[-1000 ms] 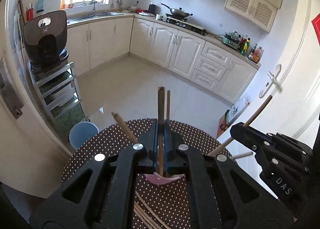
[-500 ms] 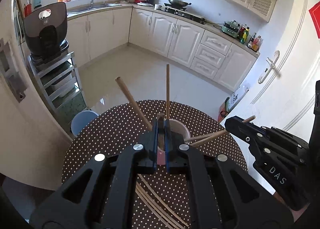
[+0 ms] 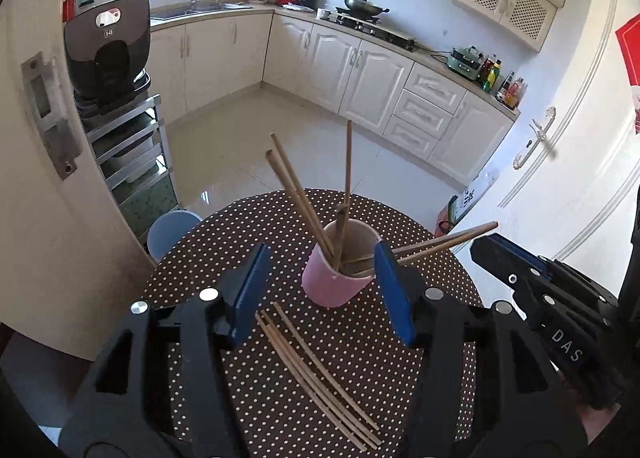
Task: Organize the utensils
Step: 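Lift the stick with the right tool and drop it into the pink cup, then lower the right tool to the loose chopsticks and grasp one stick, then raise the stick with the right tool and insert it into the pink cup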
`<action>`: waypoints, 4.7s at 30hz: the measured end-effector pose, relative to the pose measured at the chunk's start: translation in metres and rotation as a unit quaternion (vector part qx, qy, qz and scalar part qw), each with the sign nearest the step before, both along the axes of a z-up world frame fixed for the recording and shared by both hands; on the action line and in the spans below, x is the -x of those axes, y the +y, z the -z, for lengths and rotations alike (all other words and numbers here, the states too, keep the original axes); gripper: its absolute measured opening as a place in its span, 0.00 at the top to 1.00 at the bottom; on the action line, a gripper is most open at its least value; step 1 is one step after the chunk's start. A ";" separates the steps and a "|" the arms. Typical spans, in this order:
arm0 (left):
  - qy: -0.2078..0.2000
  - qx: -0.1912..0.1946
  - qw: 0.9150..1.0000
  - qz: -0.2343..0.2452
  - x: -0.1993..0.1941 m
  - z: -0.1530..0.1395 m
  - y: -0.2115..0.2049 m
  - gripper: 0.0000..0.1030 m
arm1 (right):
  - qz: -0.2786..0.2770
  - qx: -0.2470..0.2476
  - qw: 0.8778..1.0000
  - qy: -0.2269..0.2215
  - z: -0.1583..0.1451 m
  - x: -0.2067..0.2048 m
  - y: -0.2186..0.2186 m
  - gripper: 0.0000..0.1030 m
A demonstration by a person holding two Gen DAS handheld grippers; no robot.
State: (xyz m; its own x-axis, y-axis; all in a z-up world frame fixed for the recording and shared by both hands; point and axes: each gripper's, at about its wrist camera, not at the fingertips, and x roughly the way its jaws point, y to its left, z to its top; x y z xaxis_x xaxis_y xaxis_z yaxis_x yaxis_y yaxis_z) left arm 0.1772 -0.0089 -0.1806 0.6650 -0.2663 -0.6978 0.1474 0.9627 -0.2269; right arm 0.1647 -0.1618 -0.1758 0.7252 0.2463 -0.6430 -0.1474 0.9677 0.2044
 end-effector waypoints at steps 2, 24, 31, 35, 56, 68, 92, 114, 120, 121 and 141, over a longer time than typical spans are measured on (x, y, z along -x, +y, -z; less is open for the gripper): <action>0.002 0.003 1.000 -0.003 0.004 0.002 0.008 0.47 | 0.003 0.001 1.000 0.003 0.003 0.007 0.001 0.82; 0.297 0.011 0.954 -0.034 -0.013 0.179 0.016 0.47 | -0.064 0.028 0.988 0.139 0.109 0.006 0.037 0.82; 0.314 -0.023 0.948 -0.045 -0.020 0.210 -0.001 0.47 | -0.073 0.026 0.981 0.177 0.139 -0.005 0.031 0.82; 0.301 -0.059 0.951 -0.045 -0.019 0.211 -0.019 0.47 | -0.077 0.020 0.978 0.191 0.153 -0.014 0.029 0.82; 0.332 -0.041 0.938 -0.089 -0.040 0.210 0.000 0.52 | -0.157 0.052 0.956 0.242 0.203 -0.072 0.089 0.82; 0.318 -0.077 0.940 -0.097 -0.070 0.210 0.008 0.84 | -0.180 0.120 0.944 0.250 0.209 -0.089 0.115 0.94; 0.165 0.033 0.985 -0.026 0.007 0.082 0.042 0.94 | -0.140 -0.067 0.977 0.146 0.106 -0.040 0.062 0.95; 0.018 0.063 0.997 0.040 0.009 -0.052 0.005 0.94 | -0.033 -0.097 0.986 -0.128 0.001 0.004 -0.003 0.95; -0.025 0.060 0.997 0.038 -0.008 -0.080 -0.004 0.94 | -0.002 -0.110 0.977 -0.185 0.000 -0.013 -0.024 0.95; -0.030 0.058 0.997 0.038 -0.011 -0.084 -0.006 0.94 | -0.003 -0.120 0.975 -0.188 0.003 -0.017 -0.027 0.95; -0.012 0.013 1.000 0.007 -0.062 -0.045 -0.010 0.94 | -0.008 -0.082 0.955 -0.284 0.032 -0.052 -0.017 0.95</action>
State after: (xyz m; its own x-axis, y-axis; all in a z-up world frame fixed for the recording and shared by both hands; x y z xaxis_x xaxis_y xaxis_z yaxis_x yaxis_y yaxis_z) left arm 0.2389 -0.0193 -0.1355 0.6779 -0.2937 -0.6740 0.1662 0.9542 -0.2487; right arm 0.2172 -0.1787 -0.2080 0.9410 0.3240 -0.0980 -0.2945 0.9263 0.2351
